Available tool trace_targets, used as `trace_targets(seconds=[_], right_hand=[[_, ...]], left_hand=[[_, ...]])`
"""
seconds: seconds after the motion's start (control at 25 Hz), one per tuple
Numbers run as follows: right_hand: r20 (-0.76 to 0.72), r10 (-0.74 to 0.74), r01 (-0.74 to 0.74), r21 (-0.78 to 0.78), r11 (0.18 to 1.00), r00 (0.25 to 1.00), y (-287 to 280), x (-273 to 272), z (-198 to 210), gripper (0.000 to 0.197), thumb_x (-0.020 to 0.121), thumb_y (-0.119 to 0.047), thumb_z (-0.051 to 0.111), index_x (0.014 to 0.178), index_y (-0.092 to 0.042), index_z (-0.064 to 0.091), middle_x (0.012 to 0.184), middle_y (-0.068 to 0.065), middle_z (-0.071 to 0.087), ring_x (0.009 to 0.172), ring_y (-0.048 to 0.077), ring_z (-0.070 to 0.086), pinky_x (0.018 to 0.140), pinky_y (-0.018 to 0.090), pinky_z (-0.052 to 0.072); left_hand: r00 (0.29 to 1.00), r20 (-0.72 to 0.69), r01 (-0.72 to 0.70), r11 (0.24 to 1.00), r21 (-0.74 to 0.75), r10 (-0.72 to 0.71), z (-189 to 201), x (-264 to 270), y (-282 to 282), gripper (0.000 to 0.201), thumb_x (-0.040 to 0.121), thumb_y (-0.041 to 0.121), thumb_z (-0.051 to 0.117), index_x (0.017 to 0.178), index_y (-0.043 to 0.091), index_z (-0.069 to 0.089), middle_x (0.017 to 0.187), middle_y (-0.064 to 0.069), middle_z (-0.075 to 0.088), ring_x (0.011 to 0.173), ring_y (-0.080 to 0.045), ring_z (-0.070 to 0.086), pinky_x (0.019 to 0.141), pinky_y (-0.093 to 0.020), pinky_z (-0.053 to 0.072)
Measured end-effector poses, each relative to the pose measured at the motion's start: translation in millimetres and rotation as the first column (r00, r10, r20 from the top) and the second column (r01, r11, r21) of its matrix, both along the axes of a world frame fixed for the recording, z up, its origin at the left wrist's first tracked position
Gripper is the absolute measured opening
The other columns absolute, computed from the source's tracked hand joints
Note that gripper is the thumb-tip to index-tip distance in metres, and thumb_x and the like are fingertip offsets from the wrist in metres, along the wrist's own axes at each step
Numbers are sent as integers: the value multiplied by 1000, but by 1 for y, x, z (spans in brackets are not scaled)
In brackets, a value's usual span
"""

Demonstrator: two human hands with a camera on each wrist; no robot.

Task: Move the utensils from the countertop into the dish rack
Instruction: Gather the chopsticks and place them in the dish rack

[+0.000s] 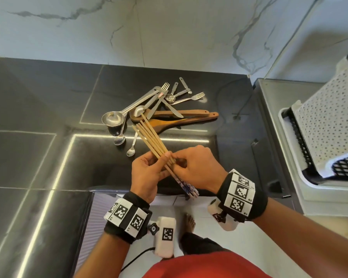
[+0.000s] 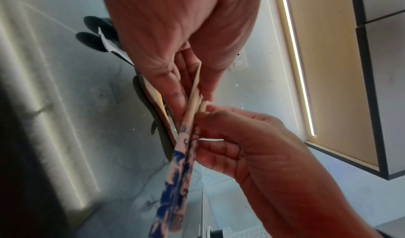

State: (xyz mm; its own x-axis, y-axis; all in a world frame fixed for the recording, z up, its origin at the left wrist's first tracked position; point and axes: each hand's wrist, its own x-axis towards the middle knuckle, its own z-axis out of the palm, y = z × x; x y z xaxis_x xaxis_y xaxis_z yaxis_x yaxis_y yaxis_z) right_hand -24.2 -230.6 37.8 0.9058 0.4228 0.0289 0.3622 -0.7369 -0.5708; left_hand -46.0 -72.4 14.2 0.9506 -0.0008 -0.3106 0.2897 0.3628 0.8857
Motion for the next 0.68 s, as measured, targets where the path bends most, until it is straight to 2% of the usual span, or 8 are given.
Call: trace_targets(seconds=[0.16,0.24,0.28,0.32,0.4,0.48,0.56,0.68], right_hand=[[38,78,-70,-175,982,996,-10,-12,8,35,98,-45,48,91,-24,74,61,-5,63,52,13,58,56,31,54],[69,40,-30,-143,989,997,-17,-19,15,33,98,-48,49,100,-28,75,65,-6,66,55,12,59,57,28,53],[71,-24,28,-60,998,997,-23,-22,16,31,97,-50,53,111,-31,73,74,-7,70,61,10,63,60,24,54],[43,-102,101,29,994,994,-30,-27,17,38,95,-51,57,127,-32,65,88,-8,74,70,7,68,66,21,57],[-79,-163,170,95,981,983,-47,-35,18,67,93,-50,61,152,-31,37,122,-4,68,95,8,70,86,29,59],[-190,-113,130,80,988,975,-59,-44,18,85,92,-42,62,159,-30,10,140,-1,56,112,14,63,97,39,54],[-157,-104,118,84,989,982,-74,-55,16,87,96,-33,57,159,-30,-3,137,2,52,103,21,64,89,45,55],[84,-184,184,10,983,979,-115,-66,22,70,103,-30,41,160,-23,1,122,6,58,76,23,64,64,48,55]], left_hand=[[1000,19,-2,1000,23,2,-4,-7,-11,16,93,6,64,108,7,68,95,-16,75,84,-23,75,71,-34,62],[1000,26,8,1000,14,-8,0,-9,-17,17,93,6,63,109,5,68,97,-19,74,85,-25,74,71,-33,62],[999,38,13,1000,3,-13,3,-7,-20,17,92,7,63,109,4,67,97,-20,73,86,-25,74,72,-34,62],[999,50,17,1000,-10,-16,7,-6,-23,18,91,9,64,108,4,67,98,-20,72,88,-26,74,74,-36,62],[997,76,22,999,-43,-19,17,-3,-33,24,86,16,66,108,7,67,101,-19,72,93,-27,73,79,-39,62],[993,118,33,997,-63,-25,30,0,-51,25,86,15,65,110,7,66,101,-15,73,95,-27,73,81,-39,62],[984,171,45,998,-40,-38,43,-2,-82,19,93,8,60,111,7,65,98,-11,75,93,-23,74,81,-36,61],[976,210,55,998,-12,-51,61,-12,-133,19,94,8,59,112,6,64,99,-11,77,94,-23,74,85,-37,61]])
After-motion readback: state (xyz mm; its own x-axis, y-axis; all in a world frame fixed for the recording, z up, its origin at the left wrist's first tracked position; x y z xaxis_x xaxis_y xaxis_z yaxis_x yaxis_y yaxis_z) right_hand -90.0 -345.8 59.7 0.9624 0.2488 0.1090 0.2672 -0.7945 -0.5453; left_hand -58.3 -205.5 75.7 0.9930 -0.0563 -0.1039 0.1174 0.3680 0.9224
